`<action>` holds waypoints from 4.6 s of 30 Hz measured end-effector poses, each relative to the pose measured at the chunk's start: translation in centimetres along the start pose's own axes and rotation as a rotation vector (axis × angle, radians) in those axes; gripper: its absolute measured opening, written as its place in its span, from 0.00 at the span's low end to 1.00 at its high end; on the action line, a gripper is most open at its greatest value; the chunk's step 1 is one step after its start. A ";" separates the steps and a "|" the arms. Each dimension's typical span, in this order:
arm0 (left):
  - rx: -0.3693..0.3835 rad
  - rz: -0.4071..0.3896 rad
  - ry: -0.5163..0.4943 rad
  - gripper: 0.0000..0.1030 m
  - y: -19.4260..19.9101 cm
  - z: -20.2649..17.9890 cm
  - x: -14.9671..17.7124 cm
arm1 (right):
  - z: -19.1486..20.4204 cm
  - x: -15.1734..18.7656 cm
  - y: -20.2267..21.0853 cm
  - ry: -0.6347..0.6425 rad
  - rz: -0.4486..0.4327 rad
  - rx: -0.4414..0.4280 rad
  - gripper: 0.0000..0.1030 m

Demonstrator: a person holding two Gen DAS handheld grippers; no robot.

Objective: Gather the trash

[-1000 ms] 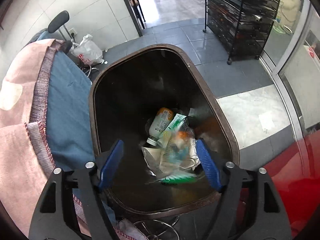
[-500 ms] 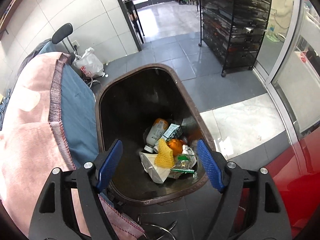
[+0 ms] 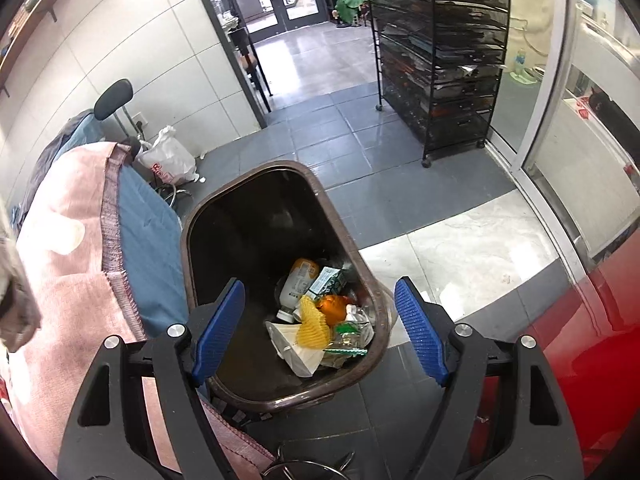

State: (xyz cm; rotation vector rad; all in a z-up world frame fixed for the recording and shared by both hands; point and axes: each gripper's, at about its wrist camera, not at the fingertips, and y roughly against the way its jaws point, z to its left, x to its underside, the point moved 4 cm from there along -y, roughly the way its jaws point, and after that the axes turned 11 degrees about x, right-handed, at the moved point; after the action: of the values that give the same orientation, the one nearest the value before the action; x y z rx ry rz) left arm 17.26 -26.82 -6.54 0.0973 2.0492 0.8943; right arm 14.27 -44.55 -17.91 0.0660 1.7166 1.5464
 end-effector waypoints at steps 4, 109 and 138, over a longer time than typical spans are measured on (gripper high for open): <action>0.006 0.027 0.014 0.26 -1.4 0.4 -0.1 | -1.0 0.0 -0.2 -0.009 0.004 0.012 0.75; -0.587 -0.485 0.222 0.94 25.1 7.1 11.7 | 16.0 10.0 21.6 0.265 -0.597 -0.212 0.95; -0.572 -0.478 0.228 0.94 24.4 6.9 11.9 | 16.0 9.9 21.4 0.257 -0.583 -0.210 0.95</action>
State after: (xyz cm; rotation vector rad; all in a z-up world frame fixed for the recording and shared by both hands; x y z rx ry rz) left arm 8.96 -0.46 -2.00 -0.8007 1.8133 1.1723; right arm 7.07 -21.04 -3.60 -0.7063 1.5584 1.3117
